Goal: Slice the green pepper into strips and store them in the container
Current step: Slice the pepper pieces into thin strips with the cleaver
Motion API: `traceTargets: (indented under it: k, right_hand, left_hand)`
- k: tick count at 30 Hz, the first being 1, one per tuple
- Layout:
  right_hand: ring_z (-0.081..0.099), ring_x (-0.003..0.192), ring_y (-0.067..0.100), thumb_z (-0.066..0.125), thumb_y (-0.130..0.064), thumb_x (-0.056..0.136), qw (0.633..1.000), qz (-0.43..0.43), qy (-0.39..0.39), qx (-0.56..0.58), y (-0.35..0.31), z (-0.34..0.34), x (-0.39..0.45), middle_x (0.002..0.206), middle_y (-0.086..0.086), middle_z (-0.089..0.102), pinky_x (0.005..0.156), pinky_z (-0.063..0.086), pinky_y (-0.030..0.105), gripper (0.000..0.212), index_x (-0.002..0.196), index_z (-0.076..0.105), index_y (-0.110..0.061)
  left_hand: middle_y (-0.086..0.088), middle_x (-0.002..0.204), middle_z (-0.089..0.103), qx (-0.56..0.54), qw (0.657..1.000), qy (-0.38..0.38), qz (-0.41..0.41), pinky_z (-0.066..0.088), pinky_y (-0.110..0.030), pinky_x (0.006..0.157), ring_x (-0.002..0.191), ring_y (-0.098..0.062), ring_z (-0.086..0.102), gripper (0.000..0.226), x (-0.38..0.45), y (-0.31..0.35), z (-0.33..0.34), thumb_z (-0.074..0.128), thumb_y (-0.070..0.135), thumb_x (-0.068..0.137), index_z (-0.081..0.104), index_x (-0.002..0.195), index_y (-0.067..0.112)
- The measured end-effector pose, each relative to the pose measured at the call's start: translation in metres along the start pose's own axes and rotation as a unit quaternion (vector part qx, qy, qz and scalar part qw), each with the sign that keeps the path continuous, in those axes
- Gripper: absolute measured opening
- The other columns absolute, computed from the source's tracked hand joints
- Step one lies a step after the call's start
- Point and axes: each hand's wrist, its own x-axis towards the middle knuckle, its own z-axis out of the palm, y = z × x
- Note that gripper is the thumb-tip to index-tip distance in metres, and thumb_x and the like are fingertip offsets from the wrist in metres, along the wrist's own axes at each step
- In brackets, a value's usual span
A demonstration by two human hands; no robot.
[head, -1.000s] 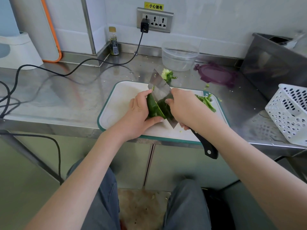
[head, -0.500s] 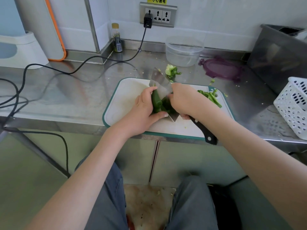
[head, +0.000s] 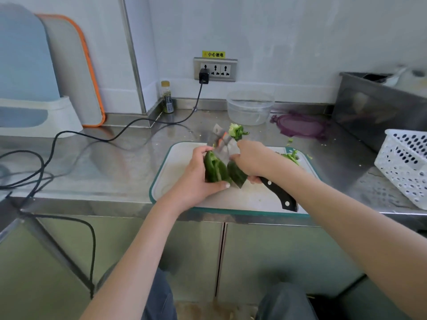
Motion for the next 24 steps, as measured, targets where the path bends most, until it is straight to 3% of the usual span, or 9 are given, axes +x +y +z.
traceTargets:
  k: [5, 7, 11, 13, 16, 19, 22, 24]
  right_hand:
    - [0.054, 0.044, 0.016, 0.045, -0.019, 0.097, 0.993, -0.023, 0.055, 0.102, 0.010, -0.013, -0.013, 0.063, 0.005, 0.054, 0.031, 0.039, 0.015, 0.008, 0.094, 0.046, -0.011]
    - [0.054, 0.043, 0.017, 0.042, -0.015, 0.098, 0.989, -0.025, 0.074, 0.126, 0.010, -0.022, -0.020, 0.064, 0.006, 0.054, 0.034, 0.042, 0.018, 0.009, 0.089, 0.045, -0.015]
    - [0.049, 0.025, 0.015, 0.035, -0.010, 0.099, 0.989, -0.025, 0.092, 0.110, 0.008, -0.030, -0.030, 0.059, 0.013, 0.057, 0.028, 0.035, 0.017, 0.007, 0.101, 0.041, -0.008]
    - [0.046, 0.022, 0.006, 0.036, -0.016, 0.100, 0.993, -0.032, 0.087, 0.074, 0.006, -0.032, -0.034, 0.059, 0.007, 0.055, 0.025, 0.037, 0.016, 0.013, 0.090, 0.043, -0.010]
    - [0.050, 0.031, 0.006, 0.039, -0.019, 0.099, 0.995, -0.040, 0.069, 0.055, 0.002, -0.035, -0.041, 0.061, 0.003, 0.053, 0.028, 0.040, 0.014, 0.029, 0.072, 0.040, -0.011]
    - [0.049, 0.042, 0.014, 0.037, -0.017, 0.100, 0.997, -0.034, 0.052, 0.047, -0.005, -0.033, -0.040, 0.060, 0.004, 0.051, 0.027, 0.038, 0.015, 0.014, 0.087, 0.043, -0.013]
    - [0.039, 0.031, 0.017, 0.031, -0.006, 0.100, 0.999, 0.007, -0.018, 0.039, -0.012, -0.029, -0.036, 0.048, 0.010, 0.050, 0.031, 0.034, 0.022, 0.021, 0.081, 0.040, -0.011]
    - [0.029, 0.035, 0.018, 0.029, -0.001, 0.098, 0.998, 0.015, -0.044, 0.034, -0.013, -0.026, -0.033, 0.035, -0.002, 0.049, 0.038, 0.030, 0.025, 0.020, 0.085, 0.040, -0.010]
  left_hand:
    - [0.001, 0.125, 0.039, 0.013, 1.000, 0.006, 0.002, 0.039, -0.034, 0.103, 0.117, -0.017, 0.045, 0.080, 0.001, -0.003, 0.002, 0.079, 0.024, 0.072, 0.018, 0.120, 0.044]
    - [-0.003, 0.125, 0.040, 0.002, 1.000, 0.006, -0.007, 0.041, -0.039, 0.102, 0.115, -0.021, 0.046, 0.077, 0.003, -0.005, 0.003, 0.075, 0.027, 0.071, 0.020, 0.122, 0.042]
    - [-0.007, 0.121, 0.041, -0.025, 1.000, 0.003, -0.014, 0.043, -0.039, 0.098, 0.107, -0.025, 0.048, 0.075, 0.005, -0.006, 0.004, 0.070, 0.026, 0.070, 0.023, 0.128, 0.032]
    - [-0.004, 0.123, 0.039, -0.015, 1.000, 0.010, -0.008, 0.042, -0.041, 0.102, 0.114, -0.024, 0.048, 0.073, 0.005, -0.008, 0.005, 0.070, 0.035, 0.068, 0.021, 0.123, 0.041]
    - [0.000, 0.127, 0.035, -0.010, 1.000, 0.014, -0.005, 0.040, -0.044, 0.105, 0.120, -0.025, 0.046, 0.073, 0.006, -0.011, 0.005, 0.073, 0.030, 0.075, 0.020, 0.125, 0.042]
    - [-0.001, 0.130, 0.036, -0.017, 1.000, 0.013, -0.005, 0.040, -0.044, 0.105, 0.121, -0.024, 0.046, 0.075, 0.008, -0.014, 0.005, 0.073, 0.029, 0.076, 0.022, 0.130, 0.041]
    - [0.000, 0.130, 0.036, -0.019, 1.000, 0.020, -0.004, 0.041, -0.044, 0.104, 0.120, -0.024, 0.047, 0.074, 0.010, -0.017, 0.005, 0.073, 0.026, 0.078, 0.023, 0.130, 0.040]
    - [-0.002, 0.129, 0.037, -0.023, 0.999, 0.027, -0.005, 0.044, -0.043, 0.102, 0.118, -0.024, 0.049, 0.073, 0.010, -0.018, 0.005, 0.075, 0.027, 0.077, 0.024, 0.127, 0.041]
